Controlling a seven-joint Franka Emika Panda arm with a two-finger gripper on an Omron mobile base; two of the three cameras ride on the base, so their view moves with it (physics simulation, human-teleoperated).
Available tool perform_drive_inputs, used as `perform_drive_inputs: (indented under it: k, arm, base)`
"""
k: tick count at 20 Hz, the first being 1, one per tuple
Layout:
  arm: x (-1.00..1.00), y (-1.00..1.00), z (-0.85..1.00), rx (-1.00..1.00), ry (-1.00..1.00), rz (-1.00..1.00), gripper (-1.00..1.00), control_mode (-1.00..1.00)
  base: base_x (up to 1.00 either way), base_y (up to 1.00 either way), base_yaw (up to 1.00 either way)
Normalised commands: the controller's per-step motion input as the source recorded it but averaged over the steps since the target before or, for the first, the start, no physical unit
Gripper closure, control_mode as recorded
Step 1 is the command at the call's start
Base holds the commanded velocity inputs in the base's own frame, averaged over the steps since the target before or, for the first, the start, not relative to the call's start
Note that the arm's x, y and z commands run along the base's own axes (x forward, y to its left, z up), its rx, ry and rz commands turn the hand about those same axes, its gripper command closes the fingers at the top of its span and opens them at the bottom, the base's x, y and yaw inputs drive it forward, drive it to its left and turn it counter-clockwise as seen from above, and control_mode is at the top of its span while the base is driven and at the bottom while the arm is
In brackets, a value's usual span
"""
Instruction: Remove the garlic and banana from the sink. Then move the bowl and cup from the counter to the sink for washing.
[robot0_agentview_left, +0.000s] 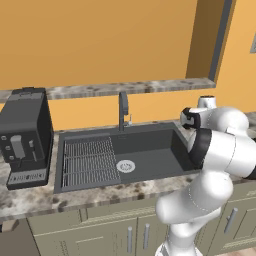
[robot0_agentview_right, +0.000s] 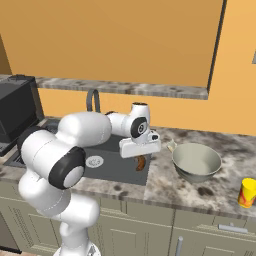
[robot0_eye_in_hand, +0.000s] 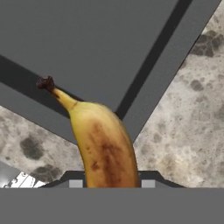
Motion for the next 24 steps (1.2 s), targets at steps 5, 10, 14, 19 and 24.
perform_drive_inputs:
  k: [5,10,14,19,24]
  arm:
    - [0.0,-0.18,0.0,-0.01,0.0,0.0,1.0,-1.0]
    - [0.0,-0.14,-0.05,0.0,-0.02,-0.02,1.0,-1.0]
    - [-0.02,0.0,-0.15,-0.01,-0.1,-0.07,1.0,-1.0]
    - [0.0,0.0,-0.13,-0.01,-0.1,-0.09,1.0,-1.0]
    - [0.0,-0.03,-0.11,-0.03,-0.07,-0.1,1.0,-1.0]
  base:
    - [0.0,0.0,0.0]
    - [0.0,0.0,0.0]
    - [0.0,0.0,0.0]
    - [0.0,0.0,0.0]
    - [0.0,0.0,0.0]
